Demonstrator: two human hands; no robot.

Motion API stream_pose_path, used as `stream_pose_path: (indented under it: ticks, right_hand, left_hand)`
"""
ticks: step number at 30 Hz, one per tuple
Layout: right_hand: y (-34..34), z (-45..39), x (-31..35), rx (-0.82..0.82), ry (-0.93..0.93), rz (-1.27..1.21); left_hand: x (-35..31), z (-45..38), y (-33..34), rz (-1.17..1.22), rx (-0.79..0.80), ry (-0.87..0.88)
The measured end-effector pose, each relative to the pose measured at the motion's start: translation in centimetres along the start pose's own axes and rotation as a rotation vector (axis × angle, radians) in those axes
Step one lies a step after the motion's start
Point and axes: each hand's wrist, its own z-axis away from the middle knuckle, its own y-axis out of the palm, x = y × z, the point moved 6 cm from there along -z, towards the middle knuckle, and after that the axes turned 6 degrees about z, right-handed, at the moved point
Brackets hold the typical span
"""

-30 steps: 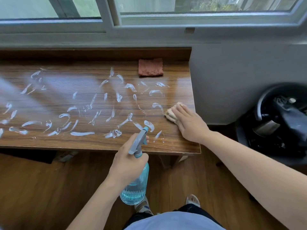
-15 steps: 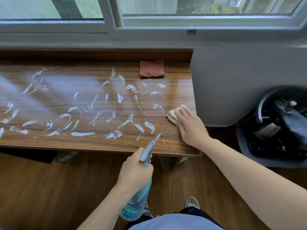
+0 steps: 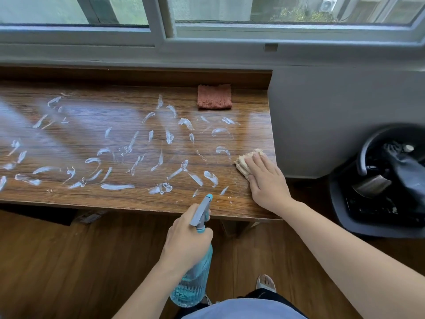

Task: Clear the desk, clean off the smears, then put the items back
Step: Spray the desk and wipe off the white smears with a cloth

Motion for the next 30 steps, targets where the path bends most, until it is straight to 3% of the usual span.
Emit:
stream_pose_path:
  ticks: [2,4,5,7,9,13,15,20,22,26,30]
  right_hand:
    - [-0.7,0.9,1.8,-0.057,-0.095,0.010]
    - [-0.1,3.3,4.9,-0.071,-0.376,0.039]
    - [0.7,4.6,6.0,-0.015,-0.497,0.040]
    - [1.5,5.1,6.1,0.096,-0.570,0.050]
    - [1.3,2.5,5.4,0.089,-0.481,0.047]
    - [0.8,-4.0,5.3,0.049,-0.064,0.027]
    - [1.3,-3.8,6.5,-0.022,0.009,0.044]
    - [1.6,3.9,8.0,0.060,-0.396,0.003]
    - [1.4,4.6,6.4,0.111,-0.435,0.010]
    - [1.2,-0.5,3.8,0.036,-0.130,0.024]
    - [1.6,-4.0,5.8,-0.061,0.163,0.043]
  left_hand:
    - [0.0,-0.3,-1.3,0.085,-0.020,0.002]
    - [-0.2,-0.7,-2.7,0.121,-0.054,0.019]
    - [-0.3,-0.9,-3.5,0.127,-0.070,0.035]
    - [-0.7,-1.3,-4.9,0.147,-0.081,0.051]
    - [-1.0,-1.8,-6.1,0.158,-0.074,0.081]
    - [-0.7,-3.1,-7.9,0.150,-0.059,0.140]
    - [-0.4,-3.8,-8.5,0.154,-0.052,0.149]
    - [0.1,-5.0,-9.5,0.152,0.002,0.179]
    - [0.1,-5.3,-9.6,0.154,0.033,0.197]
    - [-0.3,-5.2,-9.9,0.129,0.067,0.233]
    - [-0.6,-5.5,-9.6,0.113,0.079,0.209]
